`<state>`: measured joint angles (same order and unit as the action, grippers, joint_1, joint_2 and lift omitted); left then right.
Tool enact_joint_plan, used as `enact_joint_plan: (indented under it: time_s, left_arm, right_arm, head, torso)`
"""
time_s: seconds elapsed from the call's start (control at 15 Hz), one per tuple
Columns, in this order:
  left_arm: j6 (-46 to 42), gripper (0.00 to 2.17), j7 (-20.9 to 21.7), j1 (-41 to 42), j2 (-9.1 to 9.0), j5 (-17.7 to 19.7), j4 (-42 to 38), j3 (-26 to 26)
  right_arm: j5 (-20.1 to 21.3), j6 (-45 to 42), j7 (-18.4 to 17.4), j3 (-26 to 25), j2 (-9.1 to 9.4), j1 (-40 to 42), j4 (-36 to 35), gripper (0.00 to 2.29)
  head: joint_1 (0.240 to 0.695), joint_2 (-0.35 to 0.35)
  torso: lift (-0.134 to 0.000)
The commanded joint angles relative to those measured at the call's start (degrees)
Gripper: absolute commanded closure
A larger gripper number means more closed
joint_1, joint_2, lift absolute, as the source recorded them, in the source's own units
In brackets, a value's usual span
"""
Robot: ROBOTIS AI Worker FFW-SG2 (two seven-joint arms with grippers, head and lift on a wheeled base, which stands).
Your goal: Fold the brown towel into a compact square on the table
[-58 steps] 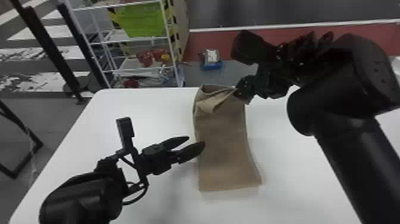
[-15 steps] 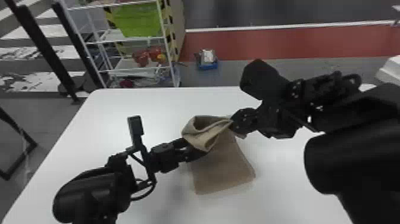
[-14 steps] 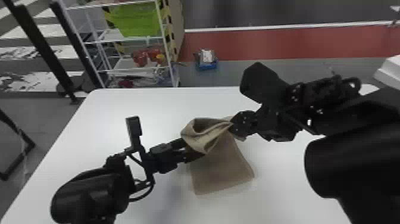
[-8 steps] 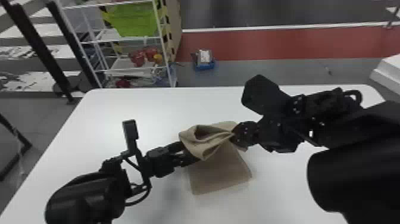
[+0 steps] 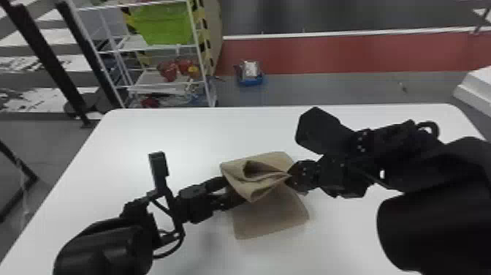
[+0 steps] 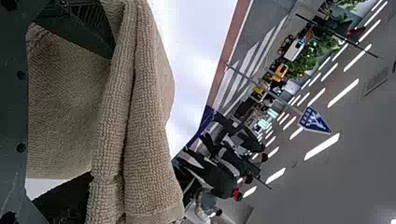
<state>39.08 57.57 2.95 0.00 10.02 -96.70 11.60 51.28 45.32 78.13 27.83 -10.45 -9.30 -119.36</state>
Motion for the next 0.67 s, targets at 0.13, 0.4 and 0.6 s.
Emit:
enact_joint_plan:
  time_s: [0.13, 0.4, 0.6]
  left_arm:
    - [-1.8, 0.06, 0.0, 0.6, -0.15, -0.3, 0.5, -0.3]
    - [-2.6, 0.06, 0.0, 0.7, -0.15, -0.5, 0.7, -0.5]
    - [-2.9, 0.06, -0.2, 0.7, -0.15, -0.5, 0.9, -0.5]
  right_arm:
    - [1.1, -2.6, 0.2, 0.2, -0.63, -0.1, 1.4, 1.33]
    - [2.5, -5.1, 0.2, 1.0, -1.59, 0.1, 3.0, 1.33]
    - [3.3, -6.2, 0.2, 1.1, -2.30, 0.7, 3.0, 1.33]
  head:
    - [0.695, 0.117]
    - [0.695, 0.113]
    - [0.695, 0.106]
  torso:
    - [-0.134]
    - [-0.134]
    - [-0.134]
